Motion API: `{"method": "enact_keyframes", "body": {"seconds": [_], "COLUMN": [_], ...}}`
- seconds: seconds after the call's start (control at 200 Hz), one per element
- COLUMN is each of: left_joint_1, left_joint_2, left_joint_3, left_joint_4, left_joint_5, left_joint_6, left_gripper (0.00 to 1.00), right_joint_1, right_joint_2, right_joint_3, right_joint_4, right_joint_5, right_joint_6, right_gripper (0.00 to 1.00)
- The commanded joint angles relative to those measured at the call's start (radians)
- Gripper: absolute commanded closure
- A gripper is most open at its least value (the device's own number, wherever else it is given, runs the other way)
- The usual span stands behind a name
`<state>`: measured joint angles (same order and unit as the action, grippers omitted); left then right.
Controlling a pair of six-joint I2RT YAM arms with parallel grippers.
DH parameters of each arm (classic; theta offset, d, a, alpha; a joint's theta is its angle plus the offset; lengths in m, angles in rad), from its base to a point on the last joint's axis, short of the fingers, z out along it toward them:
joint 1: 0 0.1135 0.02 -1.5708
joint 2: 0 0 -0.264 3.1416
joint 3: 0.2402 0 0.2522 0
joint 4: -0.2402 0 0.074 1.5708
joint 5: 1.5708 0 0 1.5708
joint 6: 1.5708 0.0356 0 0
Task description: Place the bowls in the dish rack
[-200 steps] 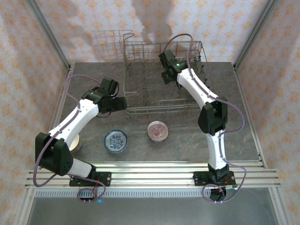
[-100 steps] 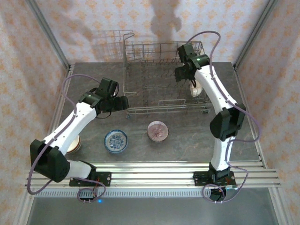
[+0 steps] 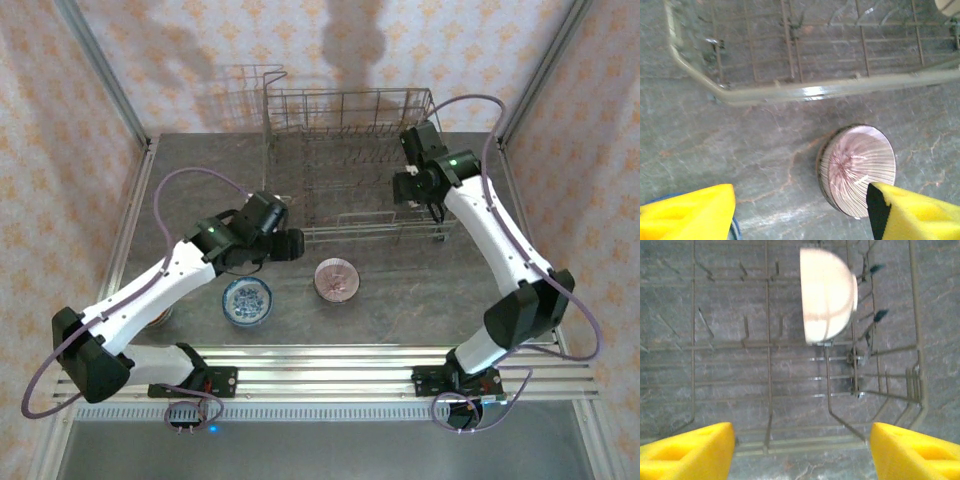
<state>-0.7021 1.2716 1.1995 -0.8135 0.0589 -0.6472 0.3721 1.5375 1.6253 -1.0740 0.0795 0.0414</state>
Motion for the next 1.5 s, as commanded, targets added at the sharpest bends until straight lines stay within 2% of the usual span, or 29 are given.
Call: {"method": "enact_keyframes", "body": {"seconds": [0.0,0.2,0.31,0.435,0.681,0.826,1.101,1.351,1.491], "left_joint_1": [-0.087,-0.223,-0.261,-0.264,-0.264,-0.261,-0.259,-0.26,-0.267], "left_joint_2": [0.026,0.138,0.215,0.269,0.325,0.346,0.393,0.396,0.398], "left_joint_3": [-0.021,-0.029,-0.021,-0.039,-0.057,-0.092,-0.088,-0.07,-0.04], "left_joint_4": [-0.025,-0.015,0.0,0.039,0.102,0.15,0.202,0.194,0.161], "left_joint_5": [-0.095,-0.152,-0.181,-0.186,-0.202,-0.211,-0.183,-0.183,-0.185], "left_joint_6": [-0.104,-0.239,-0.314,-0.405,-0.483,-0.529,-0.544,-0.542,-0.528], "left_gripper": [0.3,0.35,0.35,0.42,0.44,0.49,0.56,0.68,0.67], "right_joint_1": [0.001,0.004,0.009,0.013,0.017,0.017,0.017,0.017,0.018], "right_joint_2": [-0.084,-0.215,-0.278,-0.328,-0.393,-0.427,-0.463,-0.495,-0.489], "right_joint_3": [-0.077,-0.206,-0.261,-0.3,-0.36,-0.384,-0.412,-0.454,-0.471], "right_joint_4": [-0.011,-0.017,-0.002,-0.008,-0.032,-0.032,-0.029,-0.001,0.013], "right_joint_5": [-0.004,-0.021,-0.025,-0.027,-0.036,-0.03,0.013,0.043,0.036], "right_joint_6": [0.045,0.078,0.1,0.108,0.114,0.117,0.089,0.068,0.066], "right_gripper": [0.31,0.37,0.38,0.38,0.41,0.41,0.42,0.42,0.41]}}
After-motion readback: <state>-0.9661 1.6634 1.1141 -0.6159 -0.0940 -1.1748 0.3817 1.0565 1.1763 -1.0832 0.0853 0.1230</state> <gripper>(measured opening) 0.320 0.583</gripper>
